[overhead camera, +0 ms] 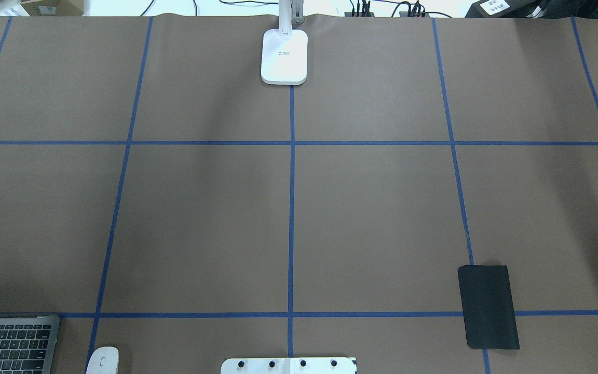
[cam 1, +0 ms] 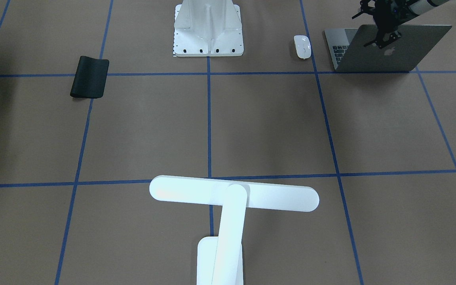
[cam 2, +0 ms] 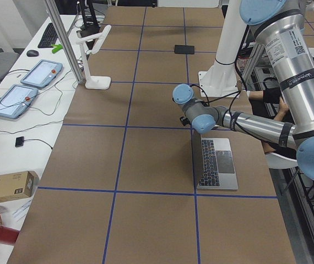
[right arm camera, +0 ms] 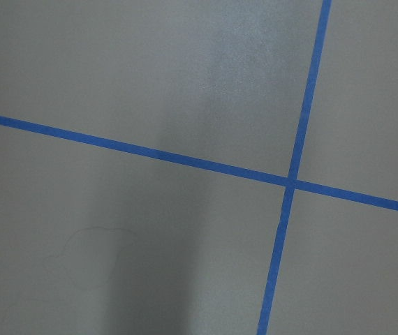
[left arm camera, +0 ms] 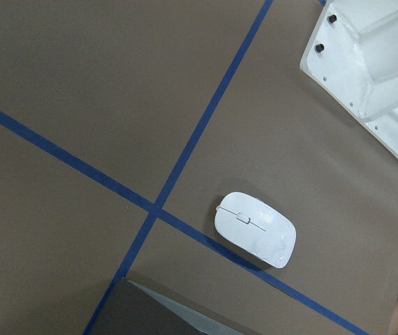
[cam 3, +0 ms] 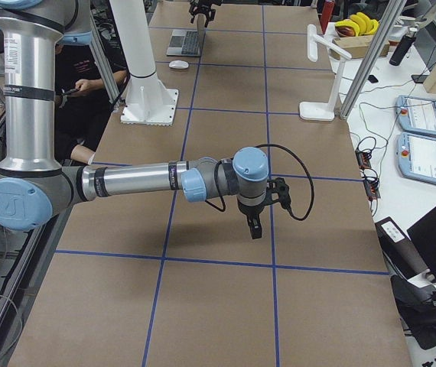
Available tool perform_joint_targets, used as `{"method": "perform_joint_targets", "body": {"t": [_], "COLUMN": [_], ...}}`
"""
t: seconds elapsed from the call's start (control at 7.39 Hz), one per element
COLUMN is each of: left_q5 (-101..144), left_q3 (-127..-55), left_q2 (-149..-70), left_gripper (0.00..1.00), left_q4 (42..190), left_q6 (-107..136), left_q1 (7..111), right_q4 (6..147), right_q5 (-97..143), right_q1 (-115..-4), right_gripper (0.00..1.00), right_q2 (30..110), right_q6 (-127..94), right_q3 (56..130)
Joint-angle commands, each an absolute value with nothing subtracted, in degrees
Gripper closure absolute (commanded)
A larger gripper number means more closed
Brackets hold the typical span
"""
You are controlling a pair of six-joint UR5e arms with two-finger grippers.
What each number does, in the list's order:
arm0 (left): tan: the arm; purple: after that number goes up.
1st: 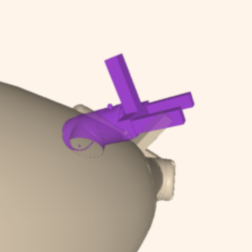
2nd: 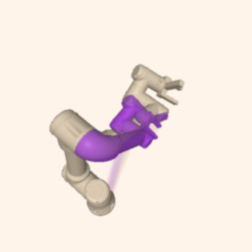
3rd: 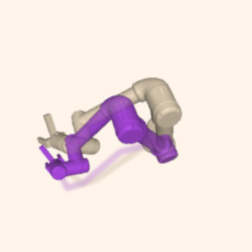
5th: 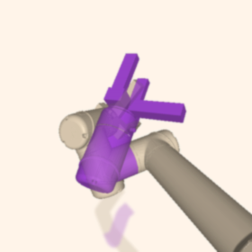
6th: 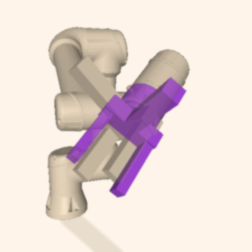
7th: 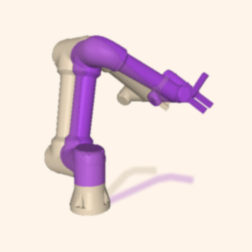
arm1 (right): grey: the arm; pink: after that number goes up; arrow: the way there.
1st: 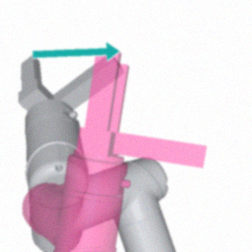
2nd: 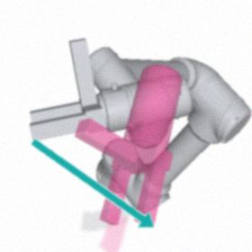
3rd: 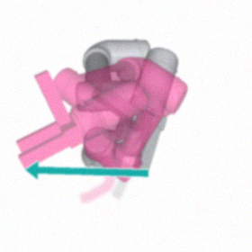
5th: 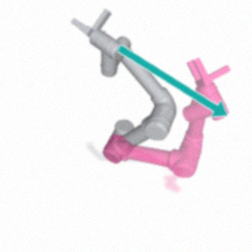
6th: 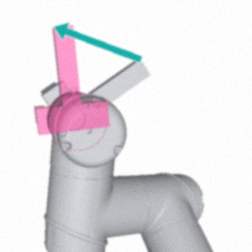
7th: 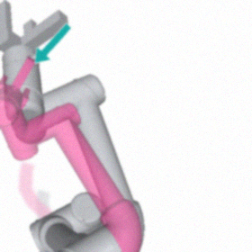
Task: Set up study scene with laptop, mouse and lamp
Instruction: 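Reach the left gripper down to the grey laptop's near edge and grasp it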
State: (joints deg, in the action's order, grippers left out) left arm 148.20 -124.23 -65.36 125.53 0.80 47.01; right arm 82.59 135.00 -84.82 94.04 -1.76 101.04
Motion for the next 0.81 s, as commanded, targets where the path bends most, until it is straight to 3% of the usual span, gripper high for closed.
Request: {"method": "perform_joint_targets", "body": {"t": [0.0, 0.68], "left_q5": [148.1, 146.3], "left_q3": [-124.2, -123.7], "left_q2": [-65.1, -61.4], "left_gripper": [0.03, 0.09], "left_q4": [126.6, 127.6], "left_q6": [0.4, -9.2], "left_q1": [45.7, 45.8], "right_q4": [82.6, 82.5], "right_q5": [135.0, 135.0], "right_q1": [-84.8, -84.6], "right_gripper": [0.00, 0.00], "right_q2": [94.0, 94.0], "right_q6": [-1.8, -1.8], "right_q3": [101.0, 101.0]}}
